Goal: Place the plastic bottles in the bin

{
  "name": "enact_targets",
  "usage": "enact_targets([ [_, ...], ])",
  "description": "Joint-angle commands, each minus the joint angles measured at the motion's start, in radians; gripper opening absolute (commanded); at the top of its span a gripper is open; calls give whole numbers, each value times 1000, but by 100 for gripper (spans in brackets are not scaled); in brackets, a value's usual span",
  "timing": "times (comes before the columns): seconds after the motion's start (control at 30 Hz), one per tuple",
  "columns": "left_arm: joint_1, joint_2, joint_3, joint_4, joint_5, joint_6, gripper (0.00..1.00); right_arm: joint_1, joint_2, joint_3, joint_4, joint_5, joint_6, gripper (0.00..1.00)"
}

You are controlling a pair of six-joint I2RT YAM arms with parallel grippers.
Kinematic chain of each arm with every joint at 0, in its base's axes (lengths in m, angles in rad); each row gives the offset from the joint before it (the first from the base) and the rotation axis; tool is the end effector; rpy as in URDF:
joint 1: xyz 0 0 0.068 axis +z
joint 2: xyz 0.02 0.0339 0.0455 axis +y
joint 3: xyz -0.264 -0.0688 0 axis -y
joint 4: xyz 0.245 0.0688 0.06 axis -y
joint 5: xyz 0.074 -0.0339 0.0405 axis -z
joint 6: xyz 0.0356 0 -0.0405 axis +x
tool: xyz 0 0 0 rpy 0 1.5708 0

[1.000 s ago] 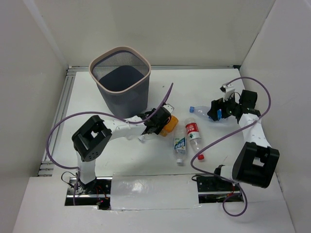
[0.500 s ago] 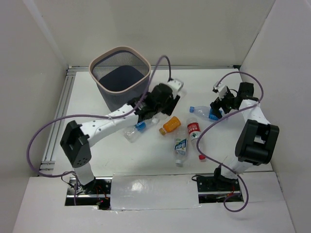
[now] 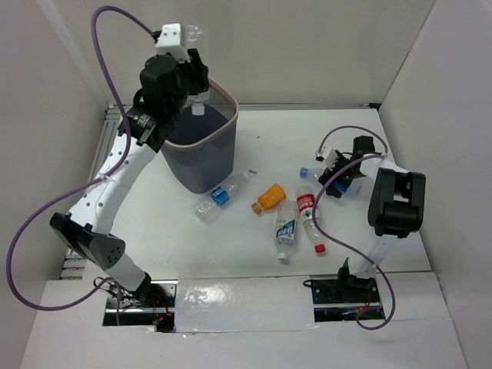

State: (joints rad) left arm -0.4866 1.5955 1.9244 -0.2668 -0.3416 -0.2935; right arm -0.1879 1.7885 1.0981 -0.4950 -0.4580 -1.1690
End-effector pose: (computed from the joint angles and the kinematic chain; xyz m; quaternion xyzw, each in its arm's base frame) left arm 0.3117 -0.1514 0.5200 -0.0582 0.6836 -0.1654 0.7084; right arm 0.3408 -0.0488 0.1633 -0.4887 0.8227 0.0564 0.2850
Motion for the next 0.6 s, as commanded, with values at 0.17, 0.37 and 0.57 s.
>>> enact_targets([
  [0.17, 134, 63, -122, 24, -140, -68, 42, 5, 74, 69, -23, 61, 11, 64],
  [0.37, 73, 26, -137, 46, -82, 34, 100, 5, 48, 80, -131, 12, 2, 36],
  [0.57, -161, -136, -227, 113, 41, 290, 100, 5, -24, 268, -263, -183, 80, 25],
])
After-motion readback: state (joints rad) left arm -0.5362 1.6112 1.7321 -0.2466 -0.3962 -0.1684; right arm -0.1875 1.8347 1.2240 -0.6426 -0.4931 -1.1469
